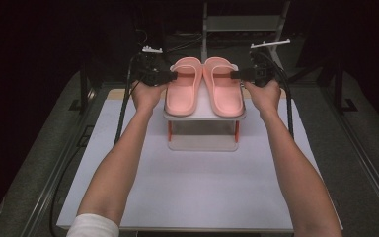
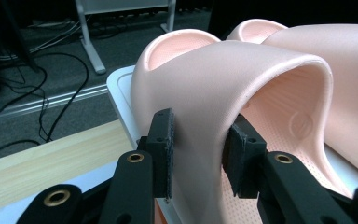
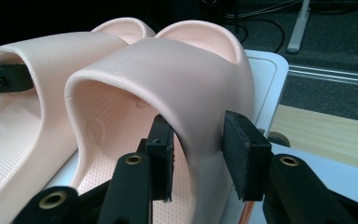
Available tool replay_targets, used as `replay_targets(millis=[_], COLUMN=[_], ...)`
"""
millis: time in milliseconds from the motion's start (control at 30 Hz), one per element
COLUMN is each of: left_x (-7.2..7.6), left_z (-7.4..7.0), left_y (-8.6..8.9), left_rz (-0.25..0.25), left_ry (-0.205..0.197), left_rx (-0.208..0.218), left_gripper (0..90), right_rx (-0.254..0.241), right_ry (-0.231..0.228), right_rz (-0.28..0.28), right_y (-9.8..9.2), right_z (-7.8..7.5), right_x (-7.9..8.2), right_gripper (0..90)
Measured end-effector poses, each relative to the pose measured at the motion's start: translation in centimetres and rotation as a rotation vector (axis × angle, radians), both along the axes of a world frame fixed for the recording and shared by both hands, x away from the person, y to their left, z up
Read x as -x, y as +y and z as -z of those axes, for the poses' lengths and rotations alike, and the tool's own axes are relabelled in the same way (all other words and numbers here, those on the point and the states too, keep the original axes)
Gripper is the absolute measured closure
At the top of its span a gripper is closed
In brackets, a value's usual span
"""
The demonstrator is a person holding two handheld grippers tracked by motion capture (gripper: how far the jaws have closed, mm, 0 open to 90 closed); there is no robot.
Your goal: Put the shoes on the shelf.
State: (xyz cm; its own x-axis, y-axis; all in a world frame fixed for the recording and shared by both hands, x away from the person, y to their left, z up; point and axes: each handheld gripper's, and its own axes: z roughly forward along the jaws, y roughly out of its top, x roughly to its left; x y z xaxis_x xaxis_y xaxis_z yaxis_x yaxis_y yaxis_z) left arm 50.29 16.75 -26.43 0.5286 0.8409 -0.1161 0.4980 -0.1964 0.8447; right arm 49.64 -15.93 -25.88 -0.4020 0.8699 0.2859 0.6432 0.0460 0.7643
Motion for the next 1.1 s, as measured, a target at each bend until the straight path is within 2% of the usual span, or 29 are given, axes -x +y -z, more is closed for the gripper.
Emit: replay_targets(millis=[167,367,700,833,1100], left_x=[0.1,0.1,0.2,0.8,1.8], left_z=[0.1,0.2,0.2,-0.4,-1.3], left_y=[-0.3,-0.7,-0.6,-0.7,-0.2], left_rz=[0.022,0.025,0.032,0.029,0.044], left_ry=[-0.001,-0.005,-0.005,-0.036,-0.062], left_rx=[-0.006,-0.008,0.000,0.001,-0.008], left_gripper=[66.2,66.1,64.1,59.3,54.1], right_rx=[-0.001,-0.005,-0.085,-0.090,-0.127], right_ry=[0.004,0.002,0.001,-0.013,-0.031], right_rz=[-0.004,-0.009,-0.037,-0.044,-0.097], right_y=[0.3,0.8,-0.4,-0.9,-1.9], right_z=[0.0,0.0,0.4,0.3,-0.1], right_x=[0.2,0.4,0.7,1.4,2.7], right_gripper=[63.4,62.6,59.2,57.1,54.3])
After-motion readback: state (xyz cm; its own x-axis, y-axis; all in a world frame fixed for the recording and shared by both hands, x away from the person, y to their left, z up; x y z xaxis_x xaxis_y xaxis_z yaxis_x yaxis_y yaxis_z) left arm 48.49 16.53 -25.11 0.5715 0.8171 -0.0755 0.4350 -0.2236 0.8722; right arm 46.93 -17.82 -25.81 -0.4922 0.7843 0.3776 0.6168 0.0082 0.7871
